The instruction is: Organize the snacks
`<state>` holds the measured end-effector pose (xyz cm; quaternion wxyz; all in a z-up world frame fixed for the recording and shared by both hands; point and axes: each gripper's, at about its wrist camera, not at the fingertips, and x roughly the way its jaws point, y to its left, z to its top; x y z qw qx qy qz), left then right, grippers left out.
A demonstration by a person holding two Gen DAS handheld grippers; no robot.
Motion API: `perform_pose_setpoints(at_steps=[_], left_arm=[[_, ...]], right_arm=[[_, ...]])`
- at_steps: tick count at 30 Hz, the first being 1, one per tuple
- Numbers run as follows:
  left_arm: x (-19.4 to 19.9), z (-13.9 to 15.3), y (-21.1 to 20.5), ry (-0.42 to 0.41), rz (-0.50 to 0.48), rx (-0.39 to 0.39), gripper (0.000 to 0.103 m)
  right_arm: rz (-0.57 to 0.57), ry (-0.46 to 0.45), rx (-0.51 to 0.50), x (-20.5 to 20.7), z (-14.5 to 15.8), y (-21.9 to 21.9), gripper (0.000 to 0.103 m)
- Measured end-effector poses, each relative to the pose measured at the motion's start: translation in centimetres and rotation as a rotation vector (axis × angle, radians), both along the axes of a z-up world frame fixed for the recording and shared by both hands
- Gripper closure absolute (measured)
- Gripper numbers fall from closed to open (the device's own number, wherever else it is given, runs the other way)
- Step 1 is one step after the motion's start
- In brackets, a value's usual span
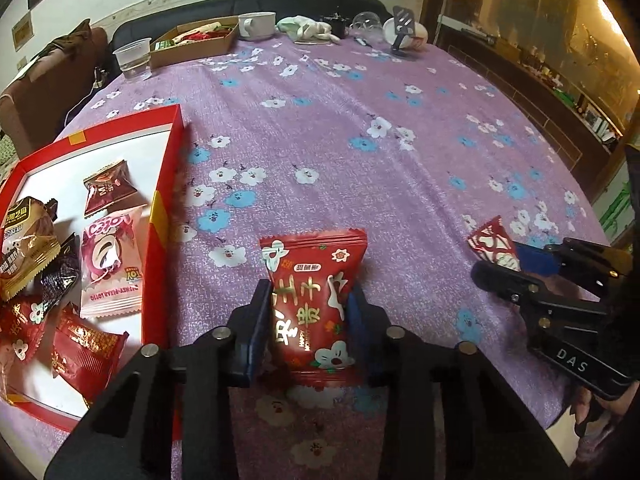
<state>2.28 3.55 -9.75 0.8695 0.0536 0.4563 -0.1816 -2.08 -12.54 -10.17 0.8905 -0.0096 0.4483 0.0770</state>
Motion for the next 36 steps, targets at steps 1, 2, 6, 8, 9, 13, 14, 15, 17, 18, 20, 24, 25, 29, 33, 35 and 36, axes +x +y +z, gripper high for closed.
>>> perform_pose_setpoints(at_steps=[1, 2, 6, 8, 9, 13, 14, 15, 17, 18, 20, 24, 25, 29, 33, 35, 36], left_arm=[[-0.2, 0.1, 0.1, -0.003, -0.004, -0.006, 0.07], [-0.3, 0.3, 0.2, -0.007, -0.008, -0.012, 0.07], [-1.3, 1.6, 1.3, -0.026, -0.01, -0.048, 0.071], [-1.8, 2.3, 1.9, -0.043, -0.007, -0.059, 0.071], [-2.3, 2.7, 2.3, -0.057, -0.001, -0.063, 0.071], [-3.9, 3.7, 3.9, -0.104, 0.008, -0.063, 0.071], [-4.3, 3.9, 4.3, -0.115, 0.01, -0.06, 0.071], [-4.8, 4.1, 4.8, -0.128, 0.014, -0.054, 0.071], [-5.3, 4.3, 6.0, -0.146, 0.034, -0.046, 0.071], [-5.5, 4.4, 6.5, -0.151, 0.044, -0.045, 0.071], [-5.8, 4.5, 8.1, -0.164, 0.078, -0.04, 0.071], [-5.8, 4.5, 11.0, -0.171, 0.147, -0.037, 0.071], [-5.8, 4.5, 11.7, -0.174, 0.166, -0.035, 0.071], [-5.4, 4.5, 14.1, -0.197, 0.239, -0.008, 0.071], [-4.8, 4.8, 15.8, -0.23, 0.298, 0.02, 0.071], [-4.4, 5.0, 16.7, -0.243, 0.323, 0.03, 0.071], [-4.1, 5.0, 17.0, -0.246, 0.331, 0.03, 0.071]], right_arm=[[0.0, -0.003, 0.002, -0.1, 0.1, 0.1, 0.073], [0.0, -0.009, 0.004, -0.3, 0.4, 0.3, 0.073], [0.005, -0.033, 0.0, -0.8, 1.5, 1.1, 0.073], [0.021, -0.045, 0.025, -1.1, 2.2, 1.7, 0.073], [0.03, -0.048, 0.04, -1.1, 2.5, 2.0, 0.073], [0.069, -0.065, 0.056, -1.4, 3.6, 4.3, 0.073], [0.082, -0.067, 0.061, -1.5, 3.8, 5.0, 0.073], [0.096, -0.066, 0.067, -1.4, 3.9, 5.6, 0.073], [0.124, -0.067, 0.075, -1.3, 4.1, 7.2, 0.074], [0.134, -0.069, 0.076, -1.3, 4.1, 7.7, 0.074], [0.17, -0.075, 0.079, -1.1, 4.4, 9.6, 0.074], [0.231, -0.073, 0.097, -0.3, 4.5, 13.0, 0.074], [0.245, -0.078, 0.098, -0.1, 4.6, 14.0, 0.074], [0.296, -0.085, 0.098, 0.7, 4.9, 17.0, 0.074], [0.335, -0.097, 0.101, 1.3, 5.3, 19.4, 0.074], [0.346, -0.098, 0.101, 2.0, 5.4, 20.4, 0.074], [0.348, -0.098, 0.102, 2.3, 5.4, 20.8, 0.074]])
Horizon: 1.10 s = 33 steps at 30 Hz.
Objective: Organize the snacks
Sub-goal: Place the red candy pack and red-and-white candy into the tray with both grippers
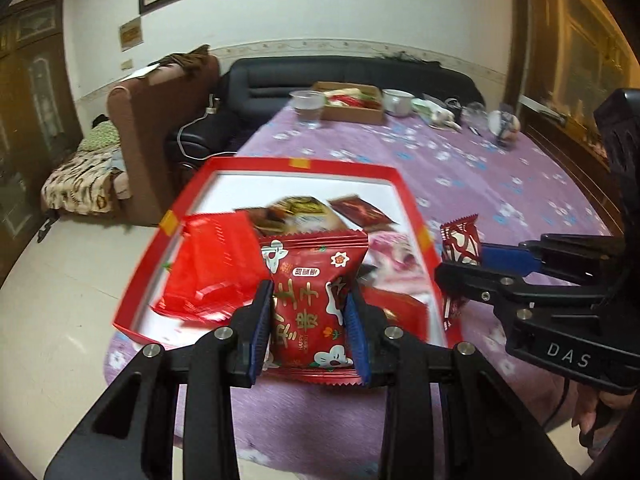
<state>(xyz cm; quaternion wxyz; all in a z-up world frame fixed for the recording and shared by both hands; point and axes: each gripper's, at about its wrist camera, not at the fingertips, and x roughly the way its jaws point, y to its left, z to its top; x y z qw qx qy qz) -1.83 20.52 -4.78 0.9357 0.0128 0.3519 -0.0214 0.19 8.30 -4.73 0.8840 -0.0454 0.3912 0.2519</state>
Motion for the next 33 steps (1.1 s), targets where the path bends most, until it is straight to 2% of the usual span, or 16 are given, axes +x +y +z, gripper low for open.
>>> perform_pose_setpoints(at_steps=[25, 33], left_arm=[[6.0, -0.3, 2.6, -0.003, 0.097, 0.056, 0.07], [8.1, -0.3, 3.0, 0.001, 0.136, 0.076, 0.07]], right_arm=[[0.001, 0.001, 0.076, 8.0, -0.1, 3.8, 0.074], [-0.001, -0.054, 0.096, 9.0, 0.0, 4.3, 0.074]])
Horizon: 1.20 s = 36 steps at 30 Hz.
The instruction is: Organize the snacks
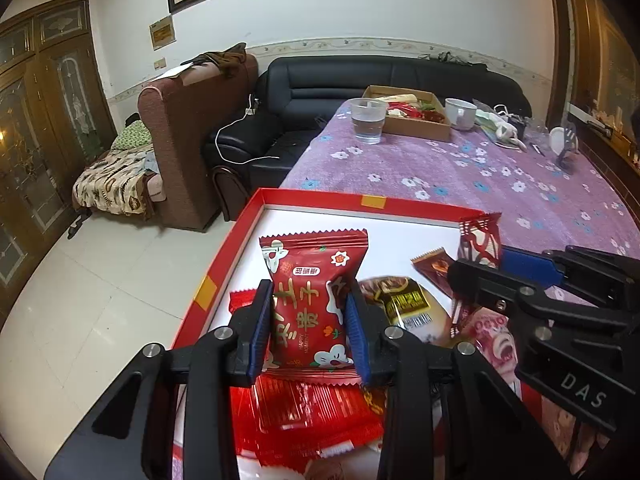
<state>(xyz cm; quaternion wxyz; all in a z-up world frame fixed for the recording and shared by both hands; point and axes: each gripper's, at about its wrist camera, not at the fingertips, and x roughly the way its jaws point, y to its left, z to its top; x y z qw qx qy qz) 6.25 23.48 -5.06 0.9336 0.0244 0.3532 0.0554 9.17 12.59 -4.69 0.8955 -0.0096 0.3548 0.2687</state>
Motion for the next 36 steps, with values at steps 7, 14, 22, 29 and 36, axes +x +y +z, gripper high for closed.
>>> perform_pose_setpoints(at_steps=[7, 14, 22, 29, 36], left_arm=[[1.4, -0.5, -0.2, 0.016, 0.034, 0.03, 0.07], [2.4, -0.9, -0.7, 0.039, 0.083, 0.062, 0.069], [2.6, -0.7, -1.5, 0.053, 0.136, 0.091, 0.042], [0.6, 1.0, -2.3, 0.027, 0.157, 0.11, 0.03], [-3.3, 3.2, -2.7, -0.021, 0.171, 0.131, 0.027]], right_arm=[[-0.006, -0.038, 0.028, 0.8, -0.5, -0.6, 0.071], [0.02, -0.083, 0.1, 1.0, -0.8, -1.8, 0.057], [-0.024, -0.196, 0.11, -0.1, 0.3, -2.9, 0.043], [-0.045, -0.216, 0.13, -0.6, 0.9, -3.8, 0.04], [-0.079, -0.257, 0.144, -2.6, 1.4, -5.2, 0.027]])
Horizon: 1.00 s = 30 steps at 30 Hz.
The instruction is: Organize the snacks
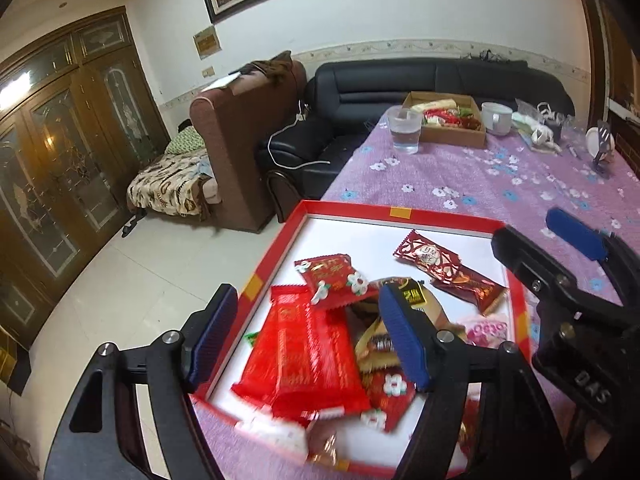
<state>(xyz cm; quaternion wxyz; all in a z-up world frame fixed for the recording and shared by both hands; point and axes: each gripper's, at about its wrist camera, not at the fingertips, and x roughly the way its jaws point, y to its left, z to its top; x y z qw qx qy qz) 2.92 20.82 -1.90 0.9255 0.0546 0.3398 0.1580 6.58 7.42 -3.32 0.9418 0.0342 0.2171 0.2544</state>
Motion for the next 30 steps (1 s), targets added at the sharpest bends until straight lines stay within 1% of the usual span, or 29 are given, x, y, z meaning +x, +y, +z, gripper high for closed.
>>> perform_pose_setpoints(at_steps=[1, 3, 7, 9, 11, 15, 19, 24, 30], left_arm=[[-0.5, 0.3, 0.0, -0.01, 0.0, -0.003, 0.023], [-1.8, 0.9, -0.1, -0.041, -0.001, -0.005, 0.02], [-4.1, 2.0, -0.4, -0.081, -0.012, -0.008, 0.02], [-5.2, 2.4, -0.5, -0.098, -0.017, -0.012, 0.02], [-6.0, 2.7, -0.6, -0.11, -0.018, -0.015, 0.02], [-7.6, 3.4, -0.7, -0.144, -0.018, -0.02, 0.02], [-9.0, 4.0, -0.5, -0.169, -0.011, -0.026, 0.02], [-10.8, 4.5, -0.1, -0.197, -0.006, -0.036, 0.02], [-12.8, 4.8, 0.2, -0.216, -0.008, -0.036, 0.02]], right_arm=[[-0.004, 0.004, 0.002, -0.3, 0.0, -0.2, 0.027], [-0.004, 0.01, 0.009, -1.7, 0.0, -0.6, 0.026], [0.014, 0.002, -0.032, -5.0, 0.2, -0.5, 0.025], [0.021, -0.013, -0.048, -6.7, 0.7, -0.4, 0.025], [0.028, -0.036, -0.051, -8.5, 1.6, -0.5, 0.024], [0.022, -0.097, -0.055, -11.9, 3.5, -0.8, 0.019], [0.024, -0.153, -0.06, -15.1, 5.2, -0.9, 0.019], [0.025, -0.2, -0.08, -17.7, 6.6, -0.5, 0.017], [0.025, -0.238, -0.096, -19.7, 7.4, -0.1, 0.017]])
